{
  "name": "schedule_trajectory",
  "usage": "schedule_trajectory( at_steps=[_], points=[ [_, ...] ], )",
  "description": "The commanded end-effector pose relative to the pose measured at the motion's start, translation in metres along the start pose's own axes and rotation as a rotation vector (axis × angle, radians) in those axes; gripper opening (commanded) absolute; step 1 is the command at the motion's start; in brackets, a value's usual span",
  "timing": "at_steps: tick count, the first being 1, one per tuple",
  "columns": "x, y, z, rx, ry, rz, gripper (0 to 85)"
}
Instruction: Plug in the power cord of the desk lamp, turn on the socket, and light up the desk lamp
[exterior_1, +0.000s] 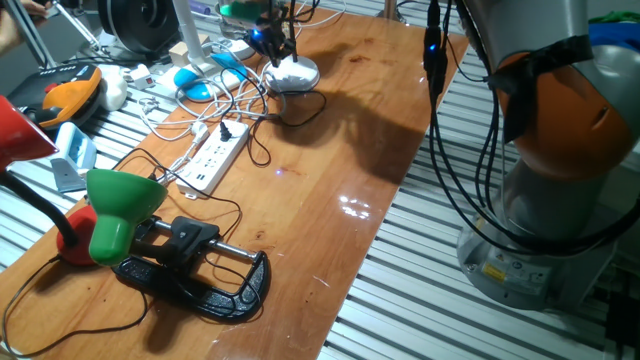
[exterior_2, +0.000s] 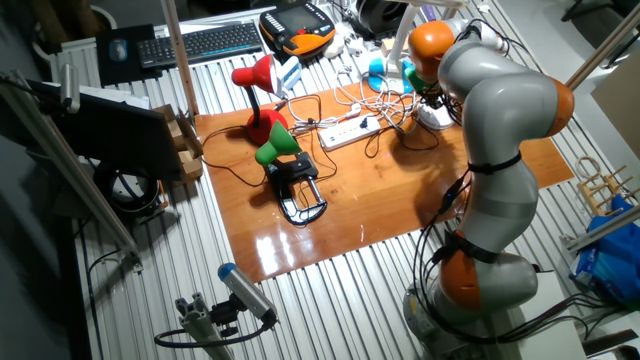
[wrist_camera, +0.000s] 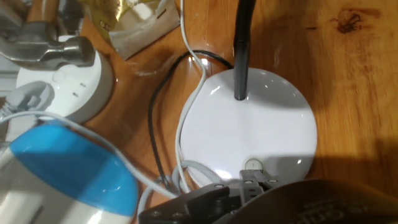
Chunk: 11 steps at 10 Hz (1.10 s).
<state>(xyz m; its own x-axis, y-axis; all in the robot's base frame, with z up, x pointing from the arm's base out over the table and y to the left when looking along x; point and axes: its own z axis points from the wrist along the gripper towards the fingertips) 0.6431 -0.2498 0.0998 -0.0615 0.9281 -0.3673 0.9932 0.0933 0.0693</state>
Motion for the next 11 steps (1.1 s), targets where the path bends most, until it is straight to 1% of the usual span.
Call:
schedule_trajectory(
  at_steps=[1, 2, 3, 4, 6, 8, 10, 11],
  points=[
    [-0.001, -0.001, 0.004, -0.002, -0.003, -0.001, 0.0],
    [-0.002, -0.003, 0.009, -0.011, -0.003, -0.001, 0.0],
    [-0.001, -0.003, 0.013, -0.014, -0.016, -0.001, 0.0],
    [-0.002, -0.004, 0.015, -0.015, -0.023, 0.003, 0.0],
    [-0.004, -0.005, 0.018, -0.019, -0.024, 0.003, 0.0],
    [-0.009, -0.006, 0.024, -0.028, -0.011, -0.011, 0.0],
    [-0.011, -0.007, 0.026, -0.029, -0.016, -0.013, 0.0],
    [-0.013, -0.007, 0.029, -0.035, -0.018, -0.016, 0.0]
  ],
)
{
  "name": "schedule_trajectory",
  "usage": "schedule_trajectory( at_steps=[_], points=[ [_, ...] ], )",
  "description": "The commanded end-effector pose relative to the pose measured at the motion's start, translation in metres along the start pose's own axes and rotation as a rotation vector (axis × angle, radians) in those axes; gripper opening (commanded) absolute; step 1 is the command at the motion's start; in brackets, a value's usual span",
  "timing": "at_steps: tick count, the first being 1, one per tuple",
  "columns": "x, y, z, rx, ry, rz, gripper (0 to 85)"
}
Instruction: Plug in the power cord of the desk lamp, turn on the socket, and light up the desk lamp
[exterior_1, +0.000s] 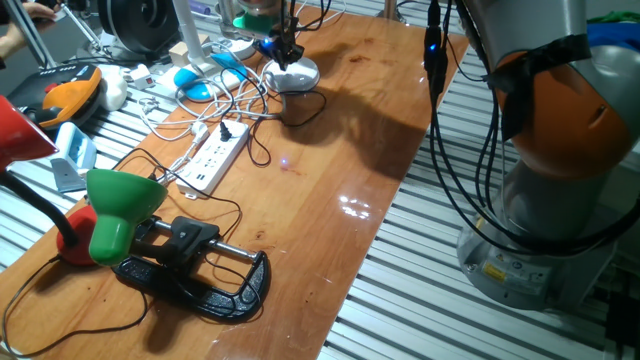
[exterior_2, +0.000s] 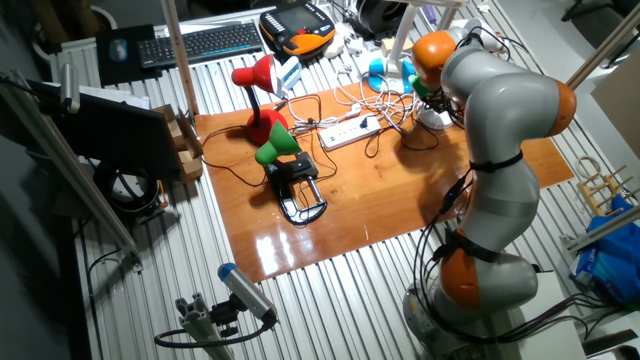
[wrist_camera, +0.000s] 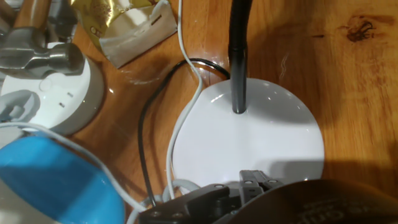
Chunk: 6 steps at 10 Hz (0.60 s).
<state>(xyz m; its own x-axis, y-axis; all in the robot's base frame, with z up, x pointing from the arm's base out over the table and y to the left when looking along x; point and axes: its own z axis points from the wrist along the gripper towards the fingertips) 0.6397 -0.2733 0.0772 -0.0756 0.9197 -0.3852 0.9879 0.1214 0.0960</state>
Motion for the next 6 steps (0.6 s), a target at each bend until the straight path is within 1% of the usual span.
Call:
schedule_trajectory(
  at_steps=[1, 6],
  points=[
    [-0.0015, 0.0000, 0.0016, -0.002, 0.000, -0.002, 0.0],
    [-0.0024, -0.0012, 0.0037, -0.001, 0.003, 0.008, 0.0]
  ],
)
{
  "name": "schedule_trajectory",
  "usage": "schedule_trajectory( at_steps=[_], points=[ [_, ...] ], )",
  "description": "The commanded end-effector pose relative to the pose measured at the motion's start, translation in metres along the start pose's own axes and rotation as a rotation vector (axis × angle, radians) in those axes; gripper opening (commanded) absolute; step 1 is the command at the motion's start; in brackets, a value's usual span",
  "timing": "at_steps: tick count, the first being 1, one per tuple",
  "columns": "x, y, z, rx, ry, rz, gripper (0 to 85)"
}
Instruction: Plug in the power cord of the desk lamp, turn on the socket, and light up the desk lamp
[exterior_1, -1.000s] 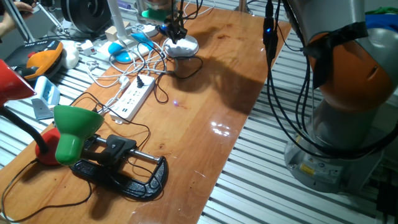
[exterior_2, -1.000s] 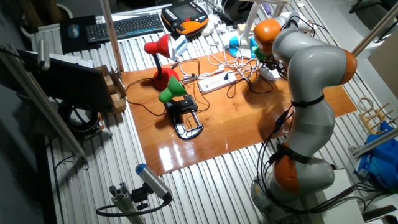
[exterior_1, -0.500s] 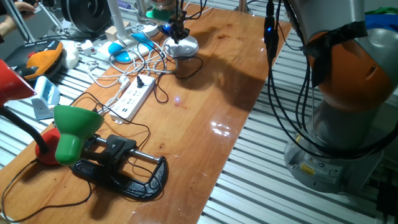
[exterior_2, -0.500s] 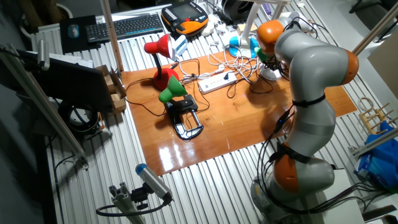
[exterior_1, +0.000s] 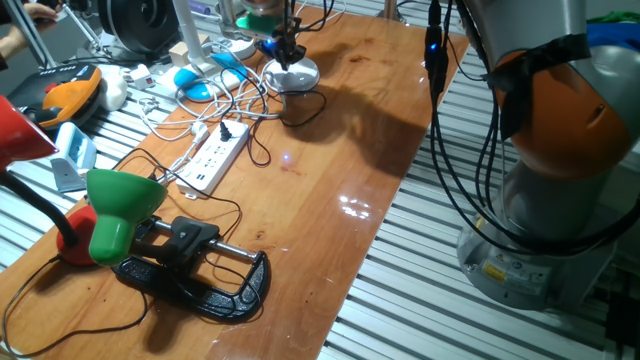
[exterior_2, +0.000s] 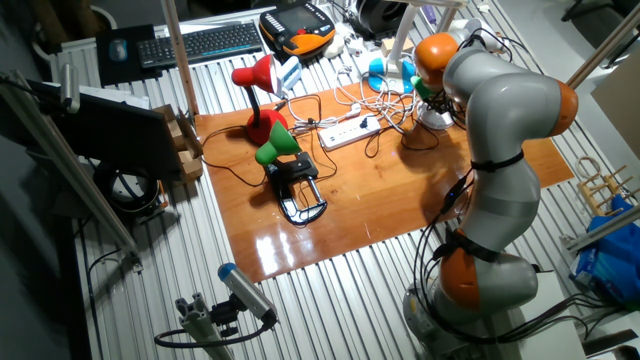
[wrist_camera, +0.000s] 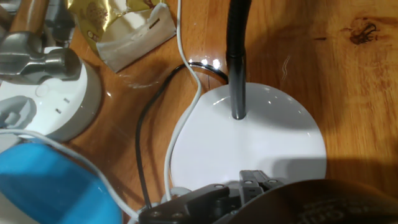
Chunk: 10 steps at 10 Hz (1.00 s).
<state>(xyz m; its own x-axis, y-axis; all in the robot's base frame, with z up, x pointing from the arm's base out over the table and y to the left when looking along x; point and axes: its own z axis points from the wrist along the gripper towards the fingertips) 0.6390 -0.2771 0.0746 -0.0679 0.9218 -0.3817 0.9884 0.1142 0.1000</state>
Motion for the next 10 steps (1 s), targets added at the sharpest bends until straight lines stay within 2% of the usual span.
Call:
schedule_trajectory(
  at_steps=[1, 4, 10],
  points=[
    [0.0005, -0.0003, 0.0000, 0.003, 0.000, 0.000, 0.0],
    [0.0006, -0.0005, 0.0008, 0.005, -0.001, 0.000, 0.0],
    [0.0019, -0.0014, 0.0070, 0.008, 0.019, -0.002, 0.0]
  ],
)
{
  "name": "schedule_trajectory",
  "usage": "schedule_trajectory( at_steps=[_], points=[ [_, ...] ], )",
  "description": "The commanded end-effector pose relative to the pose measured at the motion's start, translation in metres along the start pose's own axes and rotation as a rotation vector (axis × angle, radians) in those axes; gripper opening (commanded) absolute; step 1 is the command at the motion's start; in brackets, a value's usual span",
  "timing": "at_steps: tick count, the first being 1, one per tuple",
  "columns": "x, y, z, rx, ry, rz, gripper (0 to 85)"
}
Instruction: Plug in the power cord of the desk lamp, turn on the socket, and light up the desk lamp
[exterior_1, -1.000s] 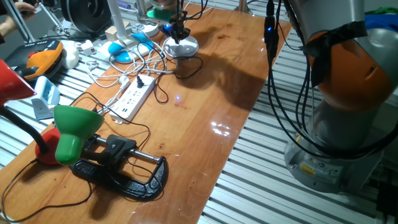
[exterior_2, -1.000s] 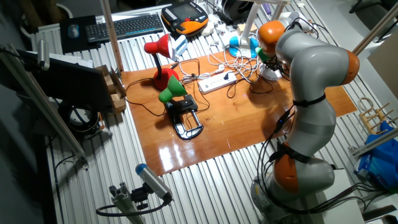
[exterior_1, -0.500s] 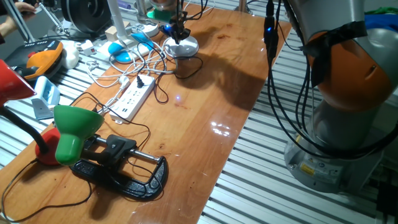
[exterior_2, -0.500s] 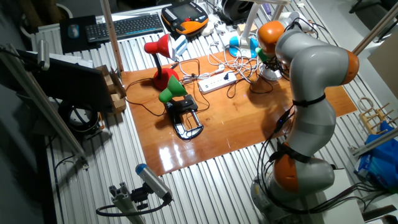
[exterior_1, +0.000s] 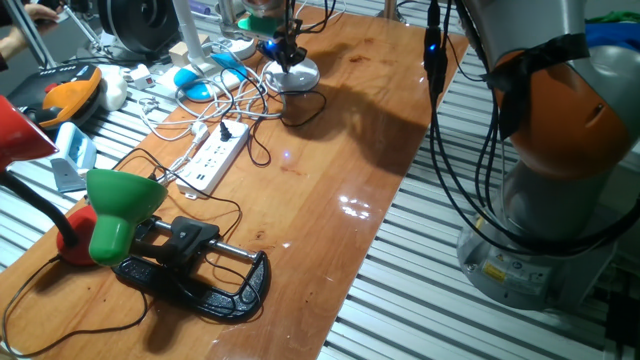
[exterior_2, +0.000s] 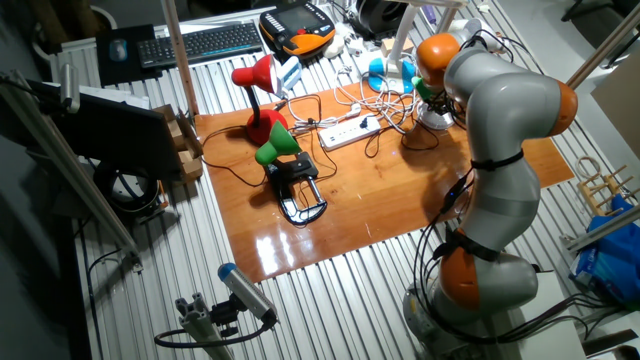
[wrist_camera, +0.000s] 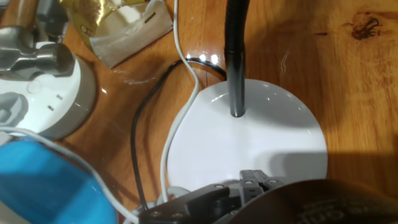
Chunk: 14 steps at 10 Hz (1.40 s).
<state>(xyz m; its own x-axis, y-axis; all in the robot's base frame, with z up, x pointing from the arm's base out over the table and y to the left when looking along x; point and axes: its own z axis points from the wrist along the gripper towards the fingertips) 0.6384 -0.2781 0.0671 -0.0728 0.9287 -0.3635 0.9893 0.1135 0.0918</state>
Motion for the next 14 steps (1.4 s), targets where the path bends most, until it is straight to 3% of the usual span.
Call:
schedule_trajectory(
  at_steps=[1, 14],
  points=[
    [0.0000, 0.0001, 0.0004, 0.000, 0.002, 0.000, 0.0],
    [0.0017, -0.0005, 0.0080, 0.006, 0.027, 0.002, 0.0]
  ],
)
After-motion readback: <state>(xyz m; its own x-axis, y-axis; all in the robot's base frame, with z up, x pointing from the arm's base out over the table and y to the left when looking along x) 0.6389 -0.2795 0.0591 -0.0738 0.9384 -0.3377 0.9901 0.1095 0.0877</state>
